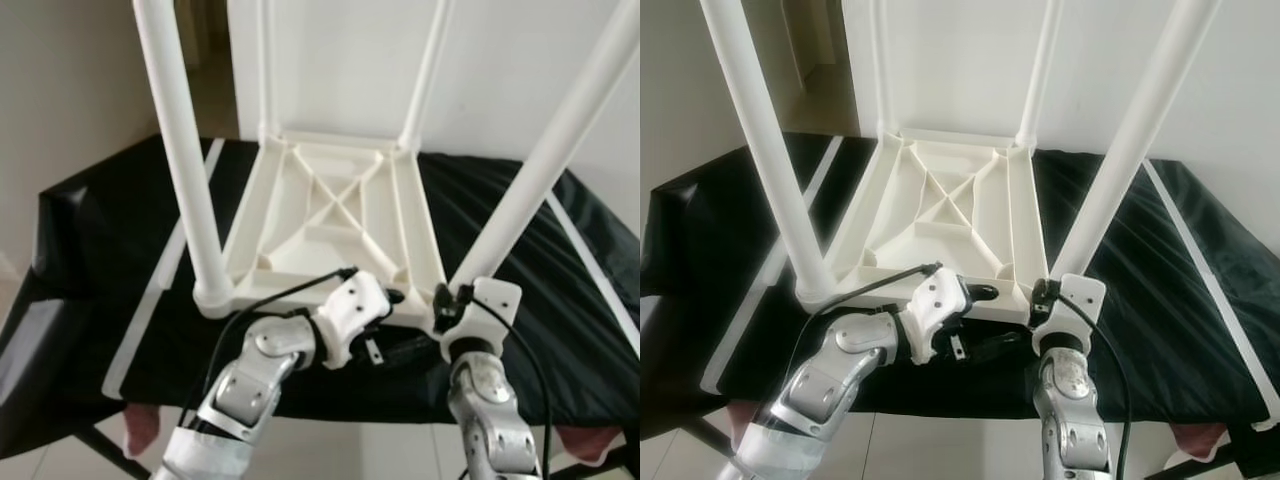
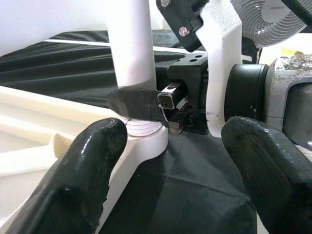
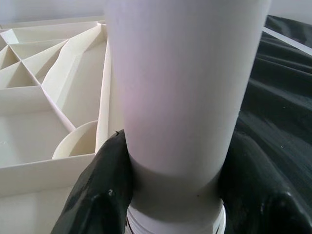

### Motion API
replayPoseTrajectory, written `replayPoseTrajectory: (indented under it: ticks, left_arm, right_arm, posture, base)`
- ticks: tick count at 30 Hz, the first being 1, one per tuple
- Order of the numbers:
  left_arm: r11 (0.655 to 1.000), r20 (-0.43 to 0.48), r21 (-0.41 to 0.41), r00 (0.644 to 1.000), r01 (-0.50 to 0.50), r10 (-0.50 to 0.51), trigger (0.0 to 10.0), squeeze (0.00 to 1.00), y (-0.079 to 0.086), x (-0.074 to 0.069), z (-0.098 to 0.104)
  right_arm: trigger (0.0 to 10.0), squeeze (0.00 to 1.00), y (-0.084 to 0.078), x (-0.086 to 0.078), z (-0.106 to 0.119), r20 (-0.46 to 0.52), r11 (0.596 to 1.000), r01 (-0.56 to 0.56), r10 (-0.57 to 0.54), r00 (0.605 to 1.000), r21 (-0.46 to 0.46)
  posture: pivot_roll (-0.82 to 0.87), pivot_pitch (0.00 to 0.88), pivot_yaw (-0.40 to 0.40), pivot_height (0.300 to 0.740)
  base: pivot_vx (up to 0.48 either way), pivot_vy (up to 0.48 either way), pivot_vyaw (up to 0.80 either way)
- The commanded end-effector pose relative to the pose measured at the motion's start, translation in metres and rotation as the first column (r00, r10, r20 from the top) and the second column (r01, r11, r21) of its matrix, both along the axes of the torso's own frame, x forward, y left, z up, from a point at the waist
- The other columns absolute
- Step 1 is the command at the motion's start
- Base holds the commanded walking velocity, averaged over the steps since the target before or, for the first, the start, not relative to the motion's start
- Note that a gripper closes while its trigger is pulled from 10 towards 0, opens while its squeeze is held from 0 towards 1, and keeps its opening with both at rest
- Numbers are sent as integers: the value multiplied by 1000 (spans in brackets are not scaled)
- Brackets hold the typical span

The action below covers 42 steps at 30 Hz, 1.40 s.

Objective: Building children table

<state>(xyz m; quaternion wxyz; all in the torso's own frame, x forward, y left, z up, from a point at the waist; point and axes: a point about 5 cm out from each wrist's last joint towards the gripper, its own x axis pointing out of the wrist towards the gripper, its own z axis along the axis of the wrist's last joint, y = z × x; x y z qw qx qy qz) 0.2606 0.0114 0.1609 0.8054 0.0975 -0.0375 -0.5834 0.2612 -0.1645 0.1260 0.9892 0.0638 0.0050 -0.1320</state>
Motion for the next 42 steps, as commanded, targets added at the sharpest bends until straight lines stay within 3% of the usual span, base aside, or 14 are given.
replayPoseTrajectory:
  ticks: [1,3,4,9,19,20,33,40,42]
  left_arm:
    - [998,3,-19,999,-52,52,10000,0,1,3,3]
    - [998,4,-20,999,-53,53,10000,0,1,3,3]
    - [998,5,-22,998,-56,56,10000,0,1,4,4]
    - [998,4,-27,998,-59,59,10000,0,1,5,5]
    - [998,-18,-32,999,-48,47,10000,0,-1,4,2]
    - [998,-7,-31,999,-47,47,10000,0,-1,4,3]
    - [998,-11,-28,999,-52,51,10000,0,0,5,3]
    - [998,2,-20,999,-54,55,10000,0,1,5,3]
    - [998,12,-13,998,-55,55,10000,0,1,6,2]
  right_arm:
    - [10000,0,6,-1,-2,-11,997,4,-3,1000,72]
    - [10000,0,6,-1,-1,-10,997,13,-12,1000,70]
    - [10000,1000,6,0,0,-6,998,16,-16,1000,69]
    - [10000,1000,7,1,2,2,997,14,-14,1000,78]
    - [10000,1000,-10,4,11,54,993,-112,110,992,43]
    - [10000,0,-12,5,12,62,991,-128,127,990,23]
    - [10000,0,-21,9,10,64,987,-157,158,985,-20]
    - [10000,0,-25,10,13,57,961,-267,271,961,-75]
    - [10000,0,-30,10,14,38,936,-334,340,940,-108]
  posture:
    - [-24,0,-30,740]
    - [-22,0,-32,740]
    - [-22,0,-34,740]
    - [-24,0,-36,740]
    - [-28,0,-42,740]
    - [-27,0,-42,740]
    - [-17,0,-49,740]
    - [-15,0,-48,740]
    - [-16,0,-46,740]
  base:
    - [0,0,0]
    - [0,0,0]
    - [0,0,0]
    - [0,0,0]
    - [0,0,0]
    - [0,0,0]
    - [0,0,0]
    - [0,0,0]
    - [0,0,0]
